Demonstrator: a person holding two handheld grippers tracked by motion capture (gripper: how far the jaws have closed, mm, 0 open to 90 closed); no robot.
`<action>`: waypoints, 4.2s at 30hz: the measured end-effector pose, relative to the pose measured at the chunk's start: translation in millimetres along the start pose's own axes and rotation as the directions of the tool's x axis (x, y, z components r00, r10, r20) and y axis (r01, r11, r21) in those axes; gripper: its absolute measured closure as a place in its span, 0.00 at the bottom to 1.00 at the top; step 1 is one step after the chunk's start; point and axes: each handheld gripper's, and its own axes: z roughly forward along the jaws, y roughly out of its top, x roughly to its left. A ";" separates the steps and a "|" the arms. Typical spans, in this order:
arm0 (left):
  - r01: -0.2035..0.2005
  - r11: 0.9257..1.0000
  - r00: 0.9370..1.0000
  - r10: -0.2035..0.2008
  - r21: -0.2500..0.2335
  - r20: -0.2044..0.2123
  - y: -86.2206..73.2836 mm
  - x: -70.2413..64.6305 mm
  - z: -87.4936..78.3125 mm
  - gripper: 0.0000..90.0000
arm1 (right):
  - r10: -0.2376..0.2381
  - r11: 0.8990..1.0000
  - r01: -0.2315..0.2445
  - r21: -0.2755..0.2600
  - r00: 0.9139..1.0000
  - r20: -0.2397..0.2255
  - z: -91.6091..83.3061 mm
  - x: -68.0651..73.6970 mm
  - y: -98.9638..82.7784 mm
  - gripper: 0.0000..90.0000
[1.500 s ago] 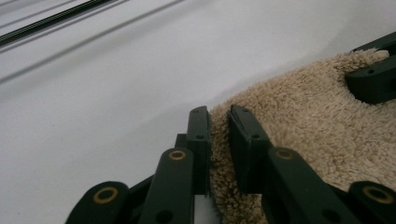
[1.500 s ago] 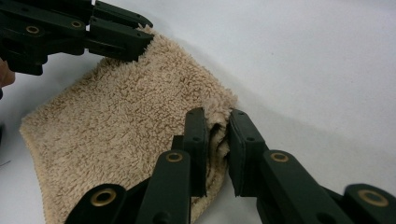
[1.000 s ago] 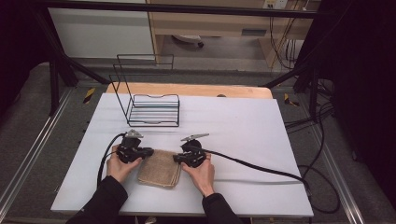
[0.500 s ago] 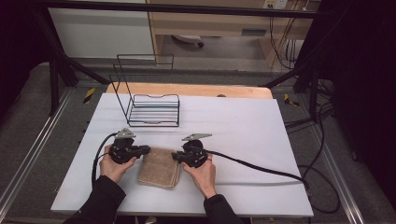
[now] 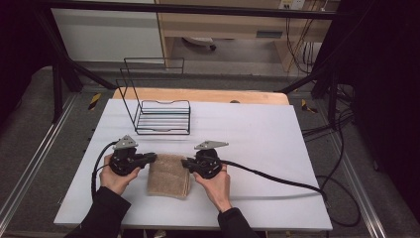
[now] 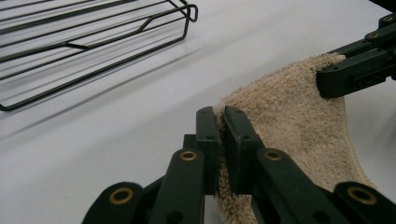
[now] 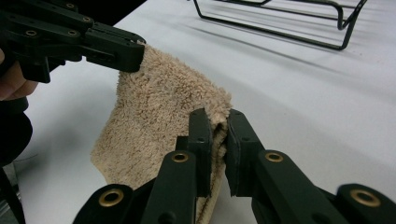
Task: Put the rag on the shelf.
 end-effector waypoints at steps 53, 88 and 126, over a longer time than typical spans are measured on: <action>-0.041 0.985 0.998 0.033 -0.169 -0.049 32.4 -10.2 -48.0 0.95 | -0.137 0.974 0.138 -0.179 0.990 0.019 -34.5 27.9 41.8 0.92; -0.059 0.954 0.996 0.036 -0.293 -0.083 73.0 -1.7 -78.4 0.95 | -0.216 0.932 0.228 -0.282 0.974 0.073 -51.0 44.3 93.9 0.92; -0.087 0.910 0.993 0.045 -0.406 -0.110 122.8 15.0 -100.5 0.95 | -0.260 0.877 0.294 -0.380 0.956 0.139 -59.8 51.1 150.1 0.93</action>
